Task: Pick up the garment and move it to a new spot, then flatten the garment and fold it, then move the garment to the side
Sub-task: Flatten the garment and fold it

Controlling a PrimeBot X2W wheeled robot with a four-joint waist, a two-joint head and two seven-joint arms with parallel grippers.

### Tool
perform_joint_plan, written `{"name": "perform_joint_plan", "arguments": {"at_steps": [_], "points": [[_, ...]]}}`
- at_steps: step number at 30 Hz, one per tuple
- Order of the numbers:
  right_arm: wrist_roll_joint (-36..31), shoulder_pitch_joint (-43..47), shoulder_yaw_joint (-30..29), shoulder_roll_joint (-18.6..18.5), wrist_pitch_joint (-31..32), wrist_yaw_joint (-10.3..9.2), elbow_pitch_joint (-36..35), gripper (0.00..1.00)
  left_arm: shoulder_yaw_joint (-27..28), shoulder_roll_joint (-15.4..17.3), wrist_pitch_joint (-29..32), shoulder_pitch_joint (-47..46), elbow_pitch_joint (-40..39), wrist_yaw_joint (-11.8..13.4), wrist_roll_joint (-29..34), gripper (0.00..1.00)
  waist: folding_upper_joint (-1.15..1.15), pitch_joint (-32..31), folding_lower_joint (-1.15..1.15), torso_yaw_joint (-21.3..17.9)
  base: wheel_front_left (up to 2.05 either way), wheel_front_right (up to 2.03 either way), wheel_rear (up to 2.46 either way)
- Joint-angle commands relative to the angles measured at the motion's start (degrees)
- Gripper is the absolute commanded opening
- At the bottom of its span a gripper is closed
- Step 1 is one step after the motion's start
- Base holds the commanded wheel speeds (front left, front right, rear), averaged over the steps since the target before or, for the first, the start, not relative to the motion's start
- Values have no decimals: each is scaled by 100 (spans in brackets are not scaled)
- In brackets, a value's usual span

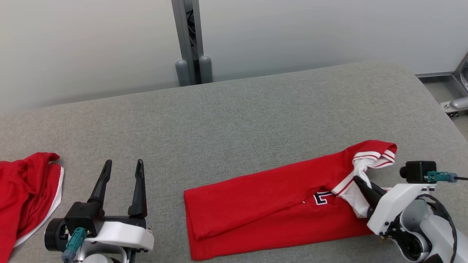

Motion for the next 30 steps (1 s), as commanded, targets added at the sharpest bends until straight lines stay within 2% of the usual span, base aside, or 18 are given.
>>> {"name": "perform_joint_plan", "arguments": {"at_steps": [1, 5, 10, 22, 26, 30], "points": [[57, 87, -24, 57, 131, 0, -225, 0, 11, 19, -22, -21, -24, 37, -28, 100, 0, 1, 0, -25, 0, 0, 0], [105, 324, -152, 272, 618, 0, -1086, 0, -11, 19, -23, -38, -17, 44, -66, 100, 0, 33, 0, -28, 0, 0, 0], [-24, 571, -368, 527, 1026, 1, -1667, 0, 12, 20, -23, -63, 2, 40, -108, 100, 0, 59, 0, 31, 0, 0, 0], [-235, 1441, -1281, 1714, 2189, 1, -2852, 0, -40, 19, -23, -171, 7, 51, -183, 100, 0, 244, 0, 401, 0, 0, 0], [-84, 1595, -1425, 1844, 2290, 1, -2965, 0, -94, 19, -23, -259, 22, 55, -216, 100, 0, 364, 0, 577, 0, 0, 0], [460, 1549, -1225, 1850, 1958, 1, -2886, 0, -156, 19, -23, -282, 50, 68, -259, 100, 0, 476, 0, 772, 0, 0, 0]]}}
